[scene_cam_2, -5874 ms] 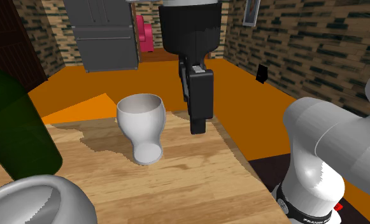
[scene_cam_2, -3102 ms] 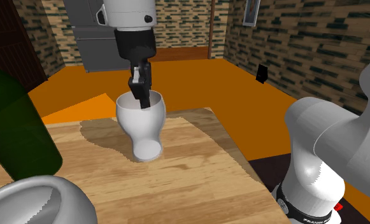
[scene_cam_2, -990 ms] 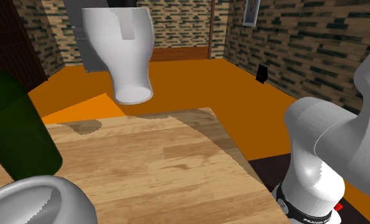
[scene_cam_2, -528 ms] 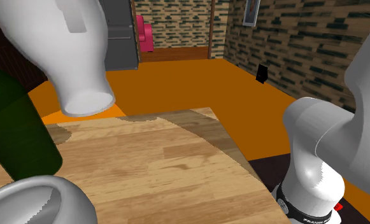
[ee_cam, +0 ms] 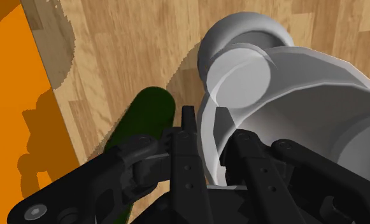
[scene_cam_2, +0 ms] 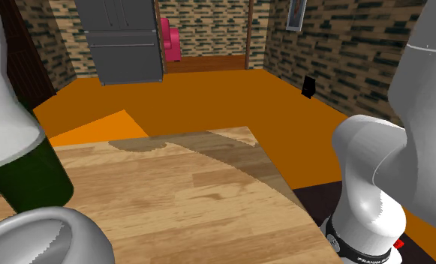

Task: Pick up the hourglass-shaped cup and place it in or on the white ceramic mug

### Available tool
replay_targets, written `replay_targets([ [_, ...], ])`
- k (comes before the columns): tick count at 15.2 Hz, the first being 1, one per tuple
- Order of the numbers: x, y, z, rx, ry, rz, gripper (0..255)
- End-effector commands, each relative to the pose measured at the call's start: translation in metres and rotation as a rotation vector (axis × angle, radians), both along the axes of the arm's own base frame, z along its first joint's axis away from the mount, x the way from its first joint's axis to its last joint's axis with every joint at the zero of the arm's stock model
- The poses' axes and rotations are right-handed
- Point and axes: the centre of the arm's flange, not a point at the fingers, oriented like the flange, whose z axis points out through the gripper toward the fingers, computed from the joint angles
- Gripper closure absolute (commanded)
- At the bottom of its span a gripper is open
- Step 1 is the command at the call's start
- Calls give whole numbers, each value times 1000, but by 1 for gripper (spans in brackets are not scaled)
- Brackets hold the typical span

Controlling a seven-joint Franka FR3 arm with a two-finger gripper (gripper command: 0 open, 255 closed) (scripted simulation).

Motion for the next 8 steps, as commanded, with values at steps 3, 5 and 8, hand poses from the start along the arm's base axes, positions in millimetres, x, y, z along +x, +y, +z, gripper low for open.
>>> replay_targets([
  [3, 36, 32, 1, 0, -1, 0, 255],
  [5, 36, 32, -10, 0, -1, 0, 255],
  [8, 36, 32, -26, 0, -1, 0, 255],
])
